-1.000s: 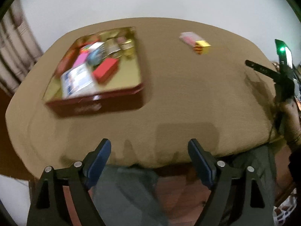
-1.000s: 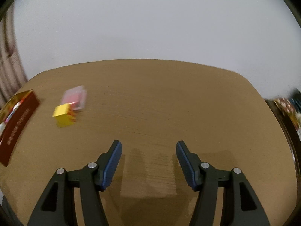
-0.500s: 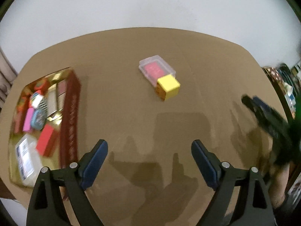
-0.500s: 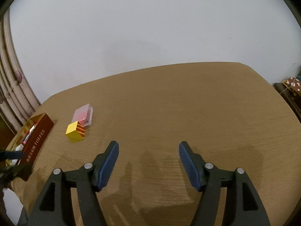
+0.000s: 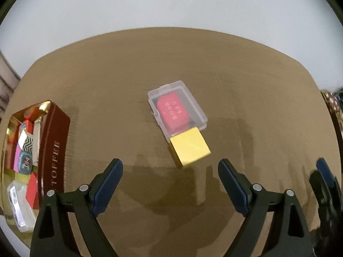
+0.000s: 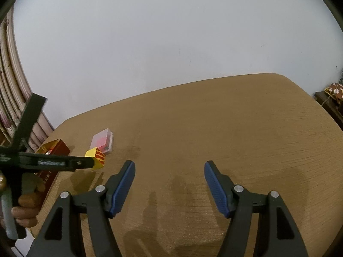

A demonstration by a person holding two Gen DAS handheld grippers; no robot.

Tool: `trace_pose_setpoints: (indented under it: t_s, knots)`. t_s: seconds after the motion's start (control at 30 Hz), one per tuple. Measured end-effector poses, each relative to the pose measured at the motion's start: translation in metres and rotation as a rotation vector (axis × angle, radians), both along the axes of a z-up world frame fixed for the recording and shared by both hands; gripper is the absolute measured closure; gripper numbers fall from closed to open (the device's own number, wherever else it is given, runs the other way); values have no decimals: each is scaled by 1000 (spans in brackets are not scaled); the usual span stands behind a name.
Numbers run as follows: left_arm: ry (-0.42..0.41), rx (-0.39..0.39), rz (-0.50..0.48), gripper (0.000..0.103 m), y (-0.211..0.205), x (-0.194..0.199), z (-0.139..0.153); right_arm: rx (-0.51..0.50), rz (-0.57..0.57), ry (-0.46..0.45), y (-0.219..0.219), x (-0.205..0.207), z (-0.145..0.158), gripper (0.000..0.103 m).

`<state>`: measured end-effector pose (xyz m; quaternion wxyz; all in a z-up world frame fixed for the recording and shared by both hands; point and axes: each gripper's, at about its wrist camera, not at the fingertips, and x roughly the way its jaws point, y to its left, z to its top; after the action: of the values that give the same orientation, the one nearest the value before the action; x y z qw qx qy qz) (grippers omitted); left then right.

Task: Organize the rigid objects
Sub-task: 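Move the left gripper to the yellow cube and close on it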

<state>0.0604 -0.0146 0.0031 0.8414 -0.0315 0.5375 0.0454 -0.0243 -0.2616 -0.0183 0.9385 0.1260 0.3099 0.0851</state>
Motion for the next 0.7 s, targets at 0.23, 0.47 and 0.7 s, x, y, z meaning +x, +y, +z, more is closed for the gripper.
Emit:
trace_pose_setpoints:
  t_s: [0.23,0.47,0.7]
  knots:
    - [56,-72,81,15,13,20,-17,16,-4,-20,-7,-7,4,34]
    - [69,-85,118,15,16,34,-20,23,-7,-24,-10,-11,6,34]
    - [86,-77,142,16,27,43,-22,30,-10,-30,-11,-15,8,34]
